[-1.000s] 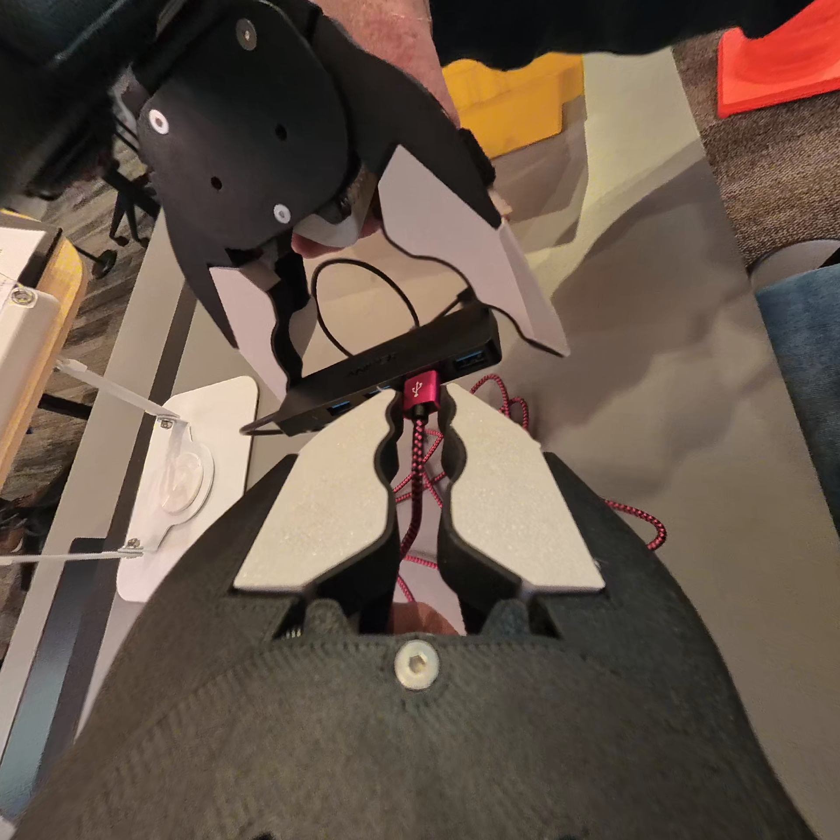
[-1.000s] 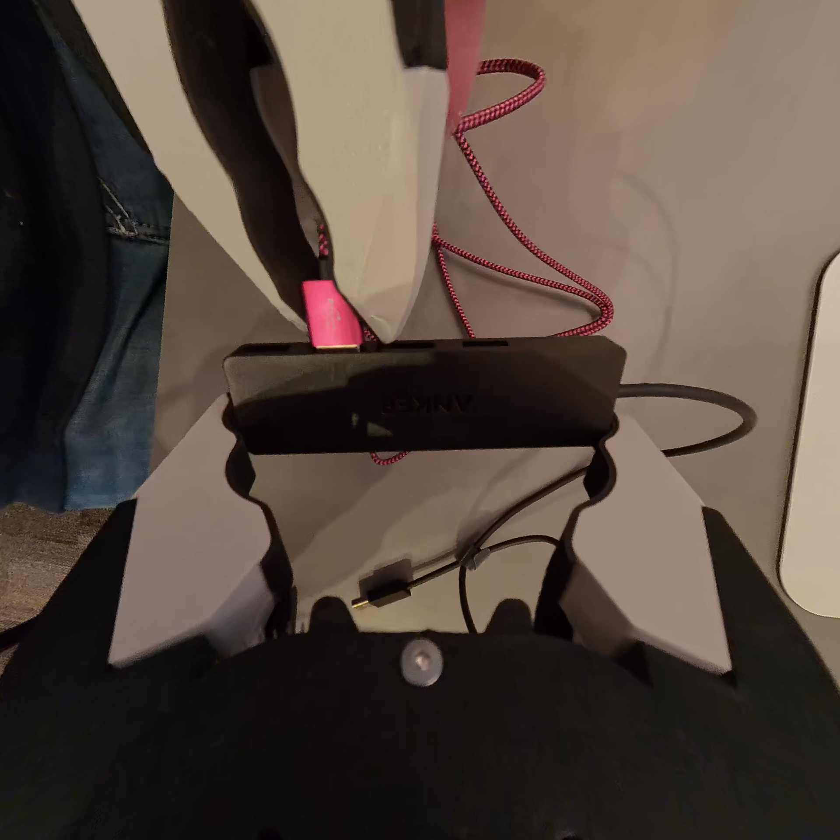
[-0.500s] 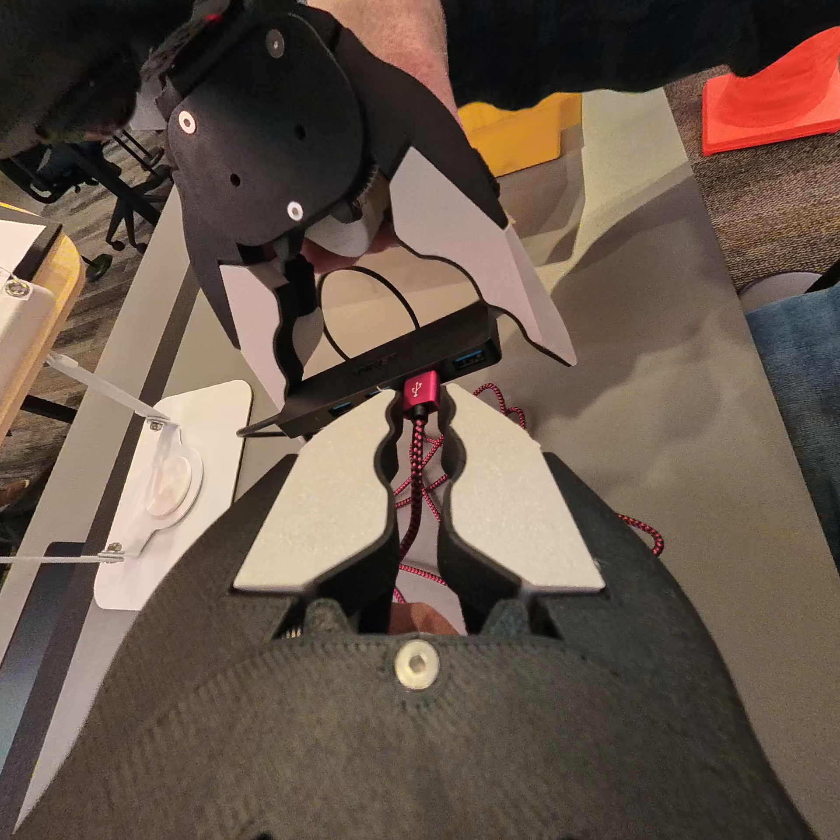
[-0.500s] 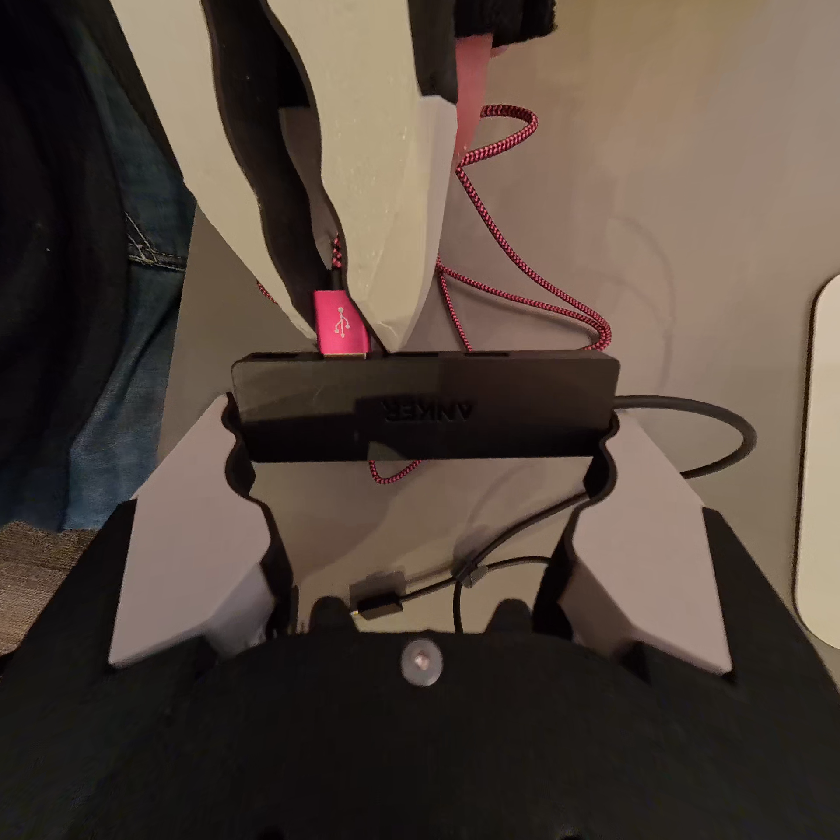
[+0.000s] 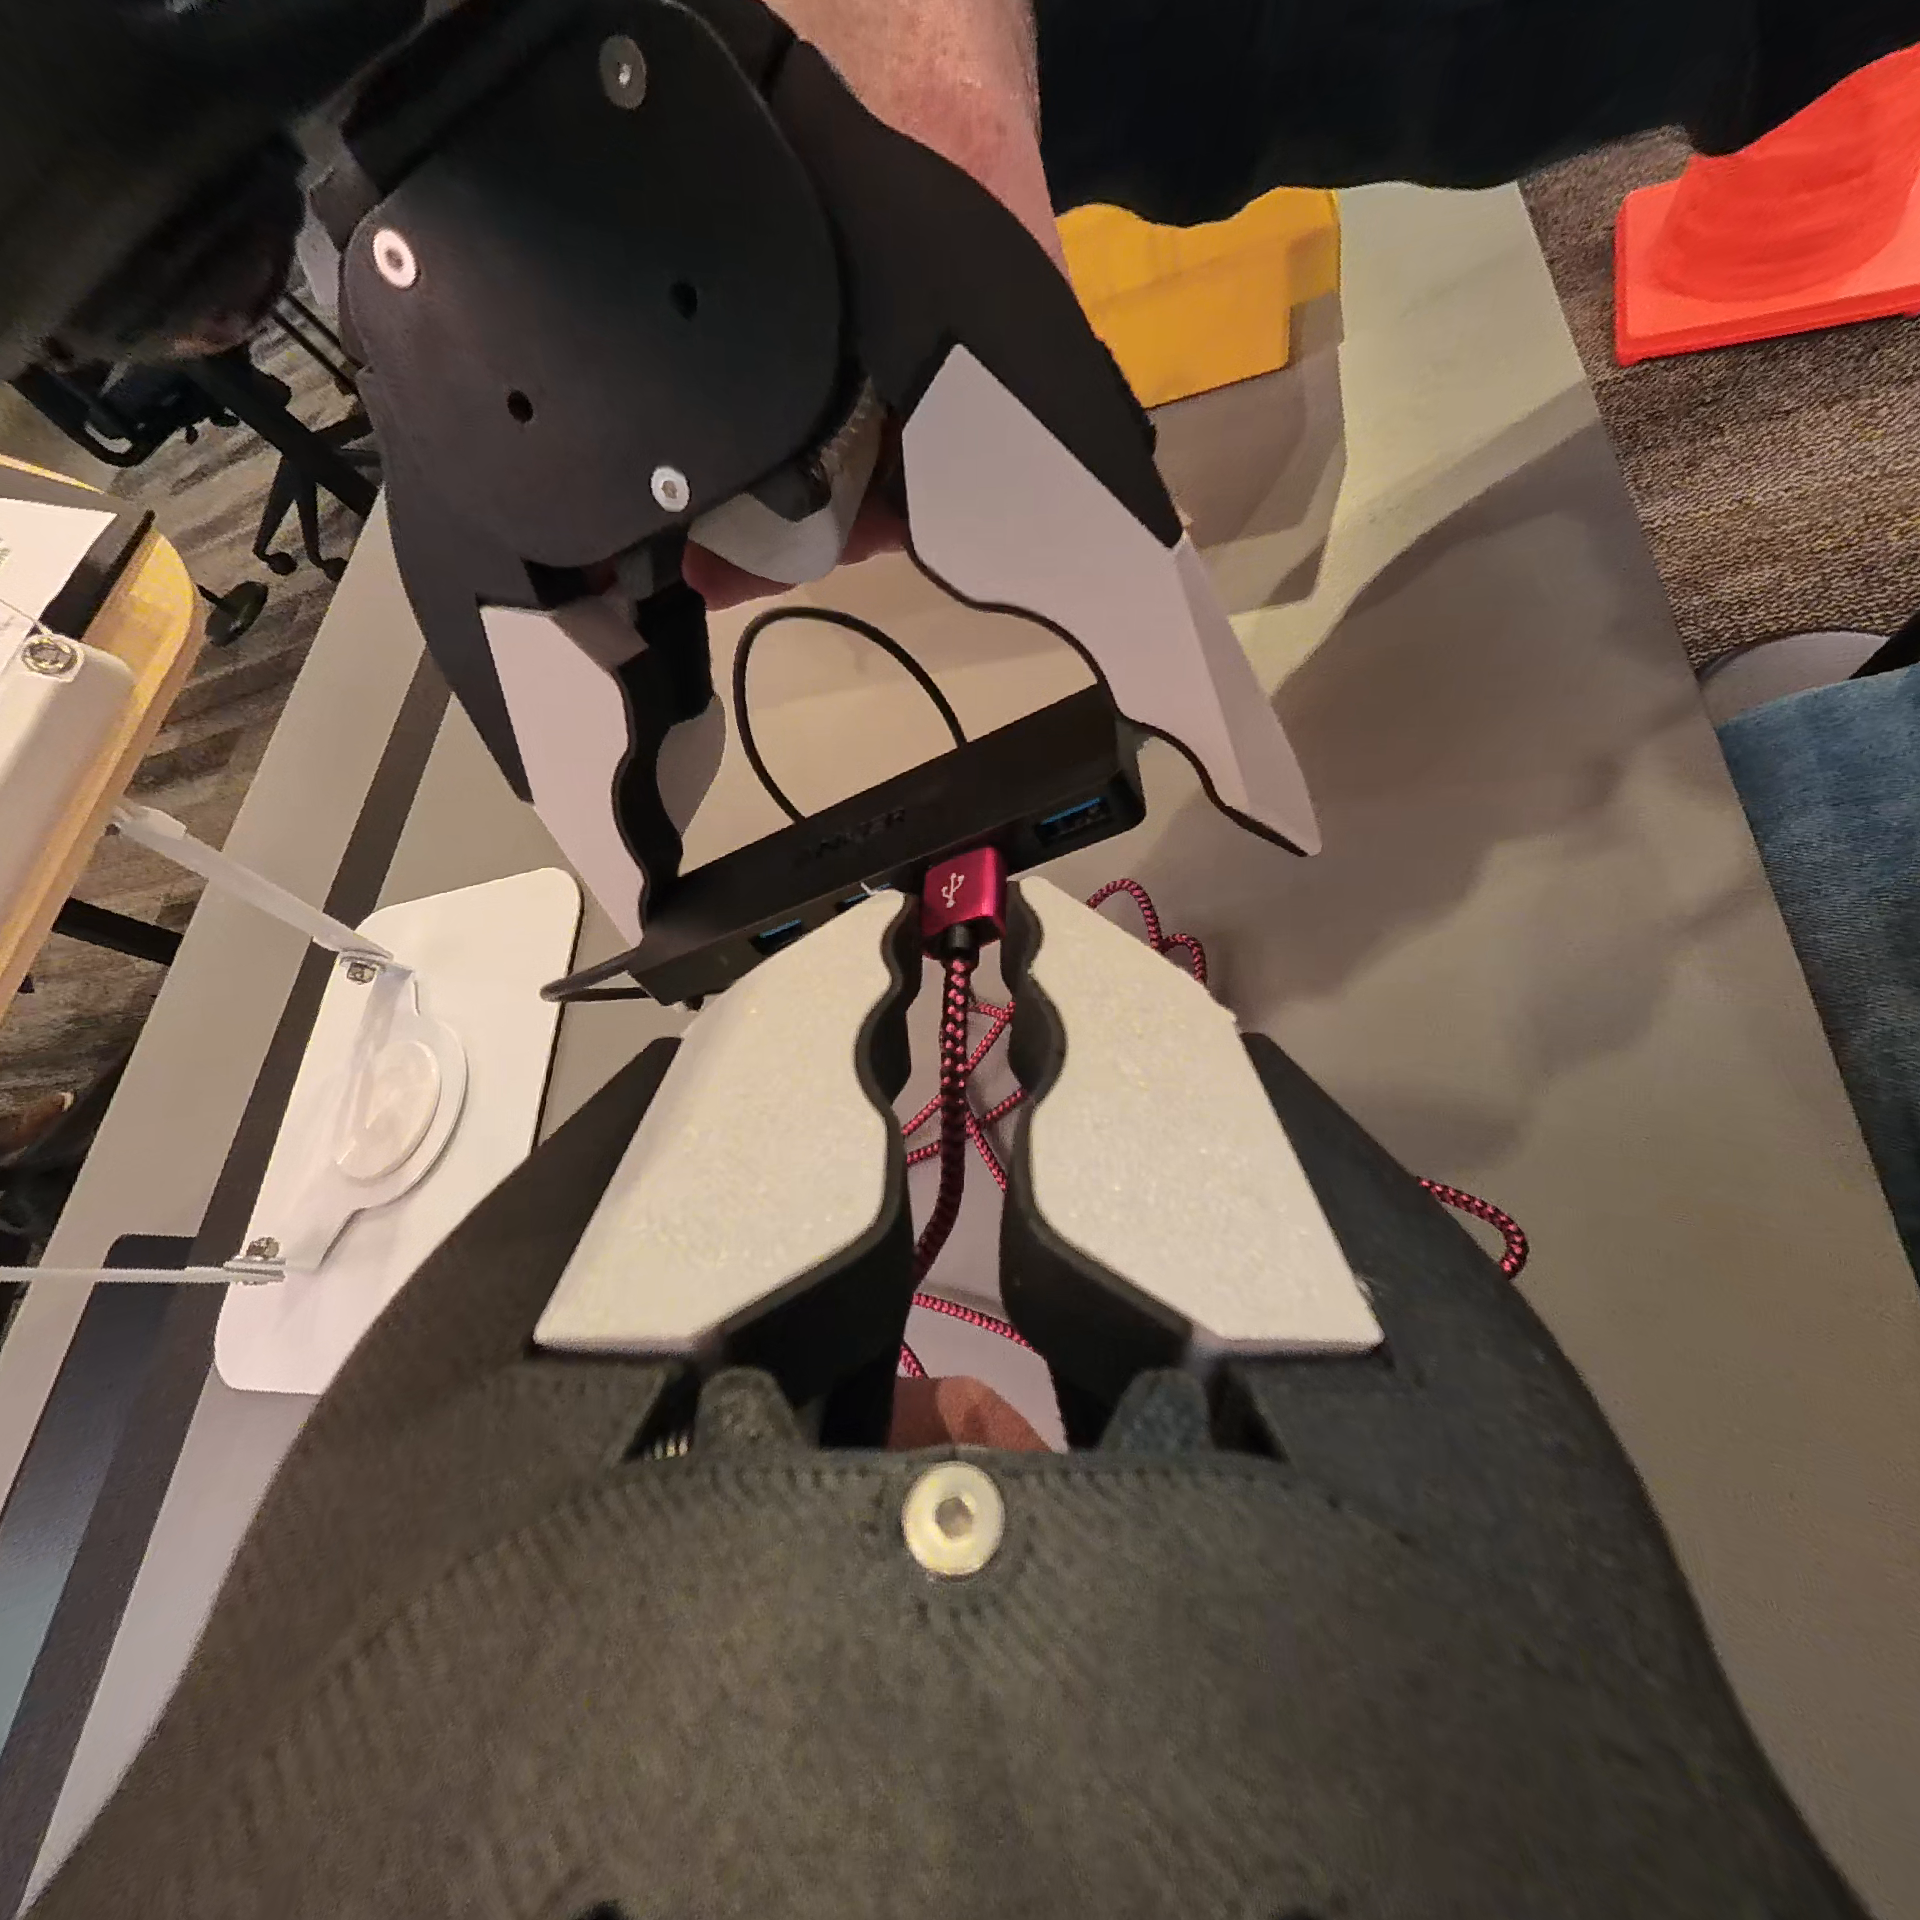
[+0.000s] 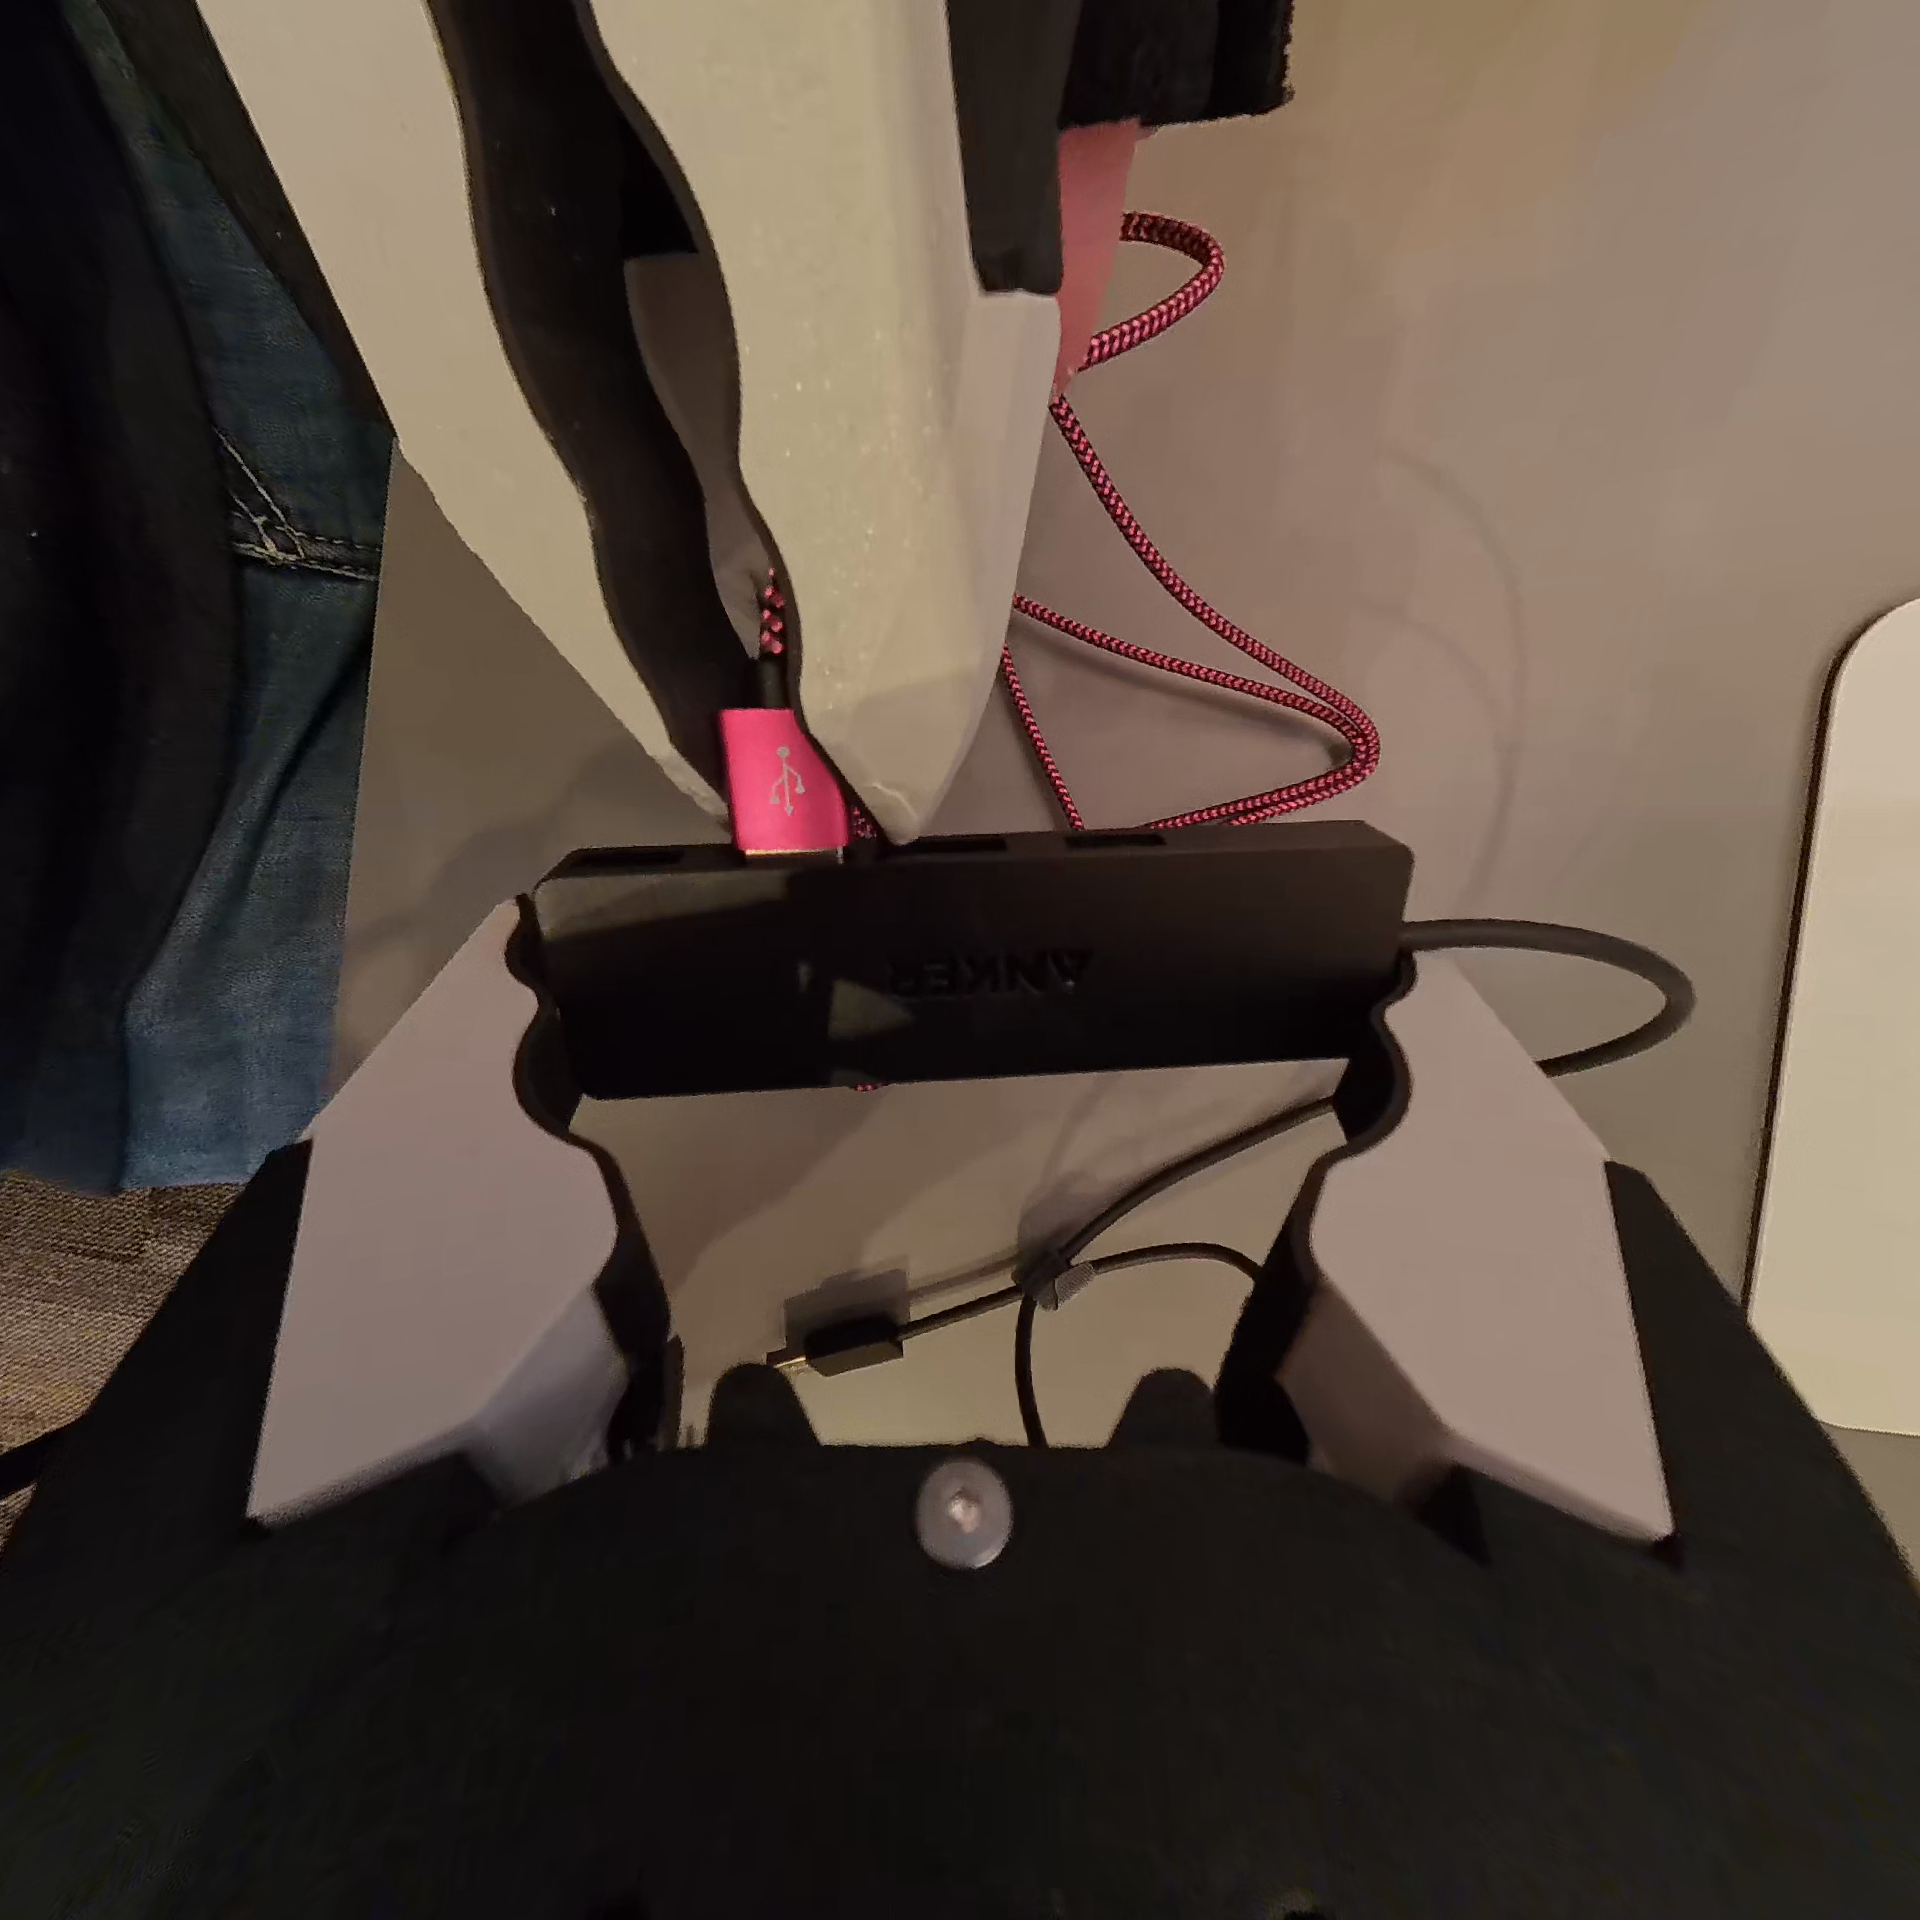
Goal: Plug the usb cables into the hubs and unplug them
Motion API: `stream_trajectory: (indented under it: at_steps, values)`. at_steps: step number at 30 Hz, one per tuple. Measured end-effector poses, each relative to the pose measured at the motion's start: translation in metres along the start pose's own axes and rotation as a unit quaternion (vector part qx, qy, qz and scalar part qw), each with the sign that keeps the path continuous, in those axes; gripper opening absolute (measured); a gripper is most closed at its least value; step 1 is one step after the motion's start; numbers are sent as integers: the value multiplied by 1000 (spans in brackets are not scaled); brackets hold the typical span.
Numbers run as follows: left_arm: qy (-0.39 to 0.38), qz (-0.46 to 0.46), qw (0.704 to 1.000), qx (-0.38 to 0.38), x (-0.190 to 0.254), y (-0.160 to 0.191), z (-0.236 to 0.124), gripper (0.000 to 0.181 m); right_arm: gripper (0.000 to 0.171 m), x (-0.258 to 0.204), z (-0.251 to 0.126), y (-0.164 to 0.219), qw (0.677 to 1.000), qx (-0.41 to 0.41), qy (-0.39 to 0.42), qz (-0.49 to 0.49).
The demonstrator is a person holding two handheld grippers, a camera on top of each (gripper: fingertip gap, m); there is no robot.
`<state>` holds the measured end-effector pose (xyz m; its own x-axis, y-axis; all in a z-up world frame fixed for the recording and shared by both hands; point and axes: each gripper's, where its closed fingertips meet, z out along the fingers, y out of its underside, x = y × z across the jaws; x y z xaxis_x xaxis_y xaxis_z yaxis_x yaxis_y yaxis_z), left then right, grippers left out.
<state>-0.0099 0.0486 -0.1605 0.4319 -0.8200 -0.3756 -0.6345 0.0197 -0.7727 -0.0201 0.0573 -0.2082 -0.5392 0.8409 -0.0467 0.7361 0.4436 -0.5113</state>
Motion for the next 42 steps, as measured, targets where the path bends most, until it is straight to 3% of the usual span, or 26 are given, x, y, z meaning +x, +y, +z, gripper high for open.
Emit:
stream_trajectory:
  at_steps: [1, 5, 12, 22, 28, 36, 42]
  values:
    - [-2, -1, 1000, -2, 0, 0, 0, 14, 146, 1, 0, 0, 1000, -1, 1, -1]
    - [-5, -13, 1000, -2, -2, 1, 2, 15, 146, 3, -1, 2, 1000, -6, 5, -2]
    - [-12, -33, 999, -17, -7, 3, 0, 35, 146, 5, 0, 12, 999, -39, 14, -4]
    - [-14, -77, 997, -8, -4, 4, 8, 25, 146, 7, 1, 18, 998, -58, 28, -5]
    - [1, -148, 988, 47, 1, -1, 9, 23, 146, 6, -1, 15, 999, -35, 29, -8]
    - [12, -261, 951, 164, -2, -8, 8, 19, 146, 4, -2, 10, 1000, 16, 19, 2]
    - [19, -286, 936, 205, -4, -9, 6, 23, 146, 3, -4, 8, 999, 45, 10, 12]
